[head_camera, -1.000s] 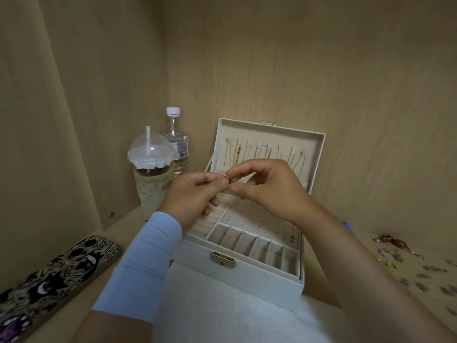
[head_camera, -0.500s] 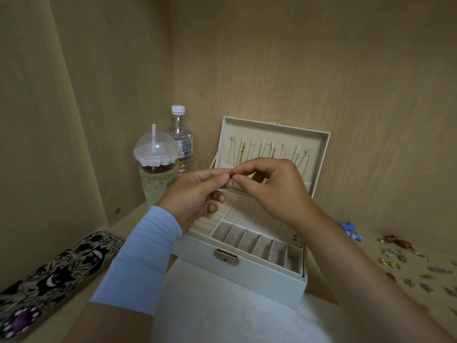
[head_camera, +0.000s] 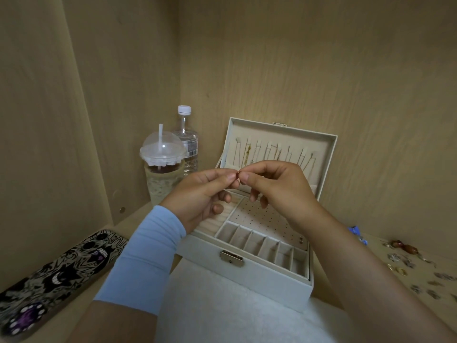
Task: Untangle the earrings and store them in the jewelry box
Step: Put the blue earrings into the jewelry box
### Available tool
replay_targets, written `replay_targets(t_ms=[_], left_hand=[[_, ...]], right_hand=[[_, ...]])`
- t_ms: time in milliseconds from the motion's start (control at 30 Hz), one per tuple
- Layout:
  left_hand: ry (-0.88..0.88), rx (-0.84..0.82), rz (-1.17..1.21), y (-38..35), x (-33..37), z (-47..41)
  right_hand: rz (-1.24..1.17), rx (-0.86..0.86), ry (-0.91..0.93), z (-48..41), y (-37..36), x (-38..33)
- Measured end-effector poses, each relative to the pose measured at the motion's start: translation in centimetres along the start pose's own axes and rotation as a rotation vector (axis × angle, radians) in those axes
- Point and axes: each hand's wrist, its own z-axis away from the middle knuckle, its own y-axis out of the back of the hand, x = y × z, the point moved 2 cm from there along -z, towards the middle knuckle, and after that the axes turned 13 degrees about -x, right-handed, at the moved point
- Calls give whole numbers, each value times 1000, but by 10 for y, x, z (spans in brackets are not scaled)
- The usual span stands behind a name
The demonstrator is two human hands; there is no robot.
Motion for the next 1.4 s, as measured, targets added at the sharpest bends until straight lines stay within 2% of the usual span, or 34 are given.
replay_targets(t_ms=[333, 567, 800, 933, 1000, 1067, 1200, 1400], left_hand=[[30, 55, -10, -9, -4, -4], [25, 85, -89, -10, -3, -3], [39, 148, -267, -9, -4, -1], [16, 249, -322, -1, -3, -1], [11, 247, -271, 1, -3, -1], [25, 210, -235, 2, -2, -1], [49, 164, -264, 1, -1, 0], [48, 185, -254, -1, 3, 2]], right_hand=[[163, -6, 99, 1, 6, -2], [149, 76, 90, -1, 5, 3], [141, 38, -27, -2, 11, 12], [454, -78, -162, 0, 11, 27], [618, -151, -207, 3, 3, 31], [732, -155, -206, 3, -2, 30], [874, -115, -183, 3, -4, 25], [983, -117, -132, 3, -10, 25]])
